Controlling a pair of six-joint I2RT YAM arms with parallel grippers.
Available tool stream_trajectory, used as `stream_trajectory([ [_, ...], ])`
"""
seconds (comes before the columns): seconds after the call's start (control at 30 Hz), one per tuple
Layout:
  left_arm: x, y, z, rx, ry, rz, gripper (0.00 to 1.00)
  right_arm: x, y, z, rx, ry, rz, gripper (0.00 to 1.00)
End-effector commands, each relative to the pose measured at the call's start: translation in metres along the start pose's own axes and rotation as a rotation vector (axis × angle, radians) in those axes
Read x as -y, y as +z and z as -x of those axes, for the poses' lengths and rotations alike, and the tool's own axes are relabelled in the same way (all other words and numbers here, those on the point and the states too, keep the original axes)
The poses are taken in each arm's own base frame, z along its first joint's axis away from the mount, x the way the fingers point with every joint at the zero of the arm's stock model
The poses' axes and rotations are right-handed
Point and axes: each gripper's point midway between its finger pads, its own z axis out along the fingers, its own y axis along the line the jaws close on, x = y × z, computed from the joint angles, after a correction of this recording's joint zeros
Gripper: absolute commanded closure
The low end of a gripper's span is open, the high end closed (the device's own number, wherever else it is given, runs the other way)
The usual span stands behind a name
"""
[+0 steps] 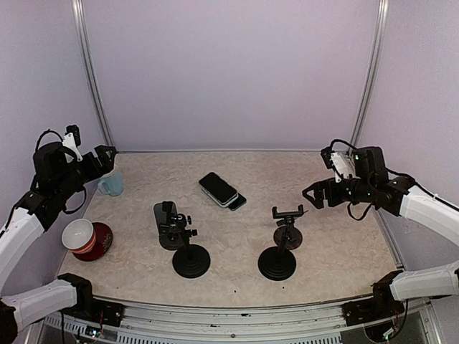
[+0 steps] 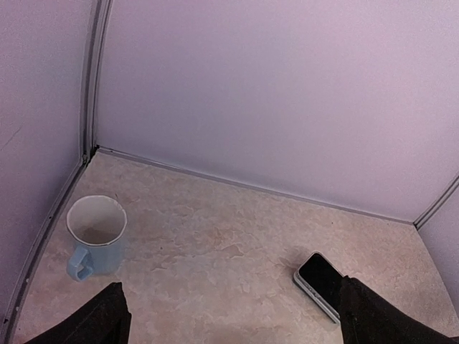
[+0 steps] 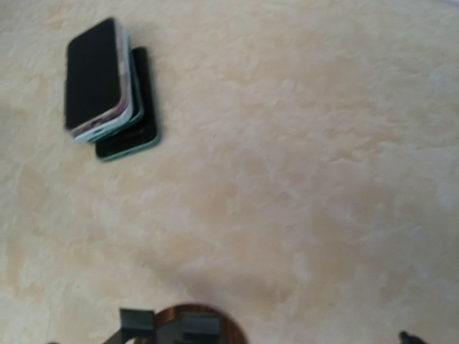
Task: Place the phone on the phone stand
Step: Pick up the phone stand at the center of the board.
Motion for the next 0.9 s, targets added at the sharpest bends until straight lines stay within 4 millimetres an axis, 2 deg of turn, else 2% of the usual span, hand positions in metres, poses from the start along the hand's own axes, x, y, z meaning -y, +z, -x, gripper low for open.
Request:
stream_trajectory([
  [0.0,-0.002,0.002,0.002,0.014,-0.006,0.0,0.01,-0.017,0.005,-0.007,0.001,-0.025,0.089,0.0],
  [0.27,-0.002,0.001,0.002,0.013,-0.006,-0.002,0.01,-0.019,0.008,-0.019,-0.013,-0.02,0.108,0.0],
  [0.53,-0.003,0.002,0.001,0.011,-0.006,0.001,0.01,-0.037,0.01,-0.026,-0.017,-0.022,0.204,0.0],
  [0.87,-0.003,0.002,0.0,0.01,-0.006,0.0,0.01,-0.046,0.016,-0.036,-0.043,-0.024,0.216,0.0],
])
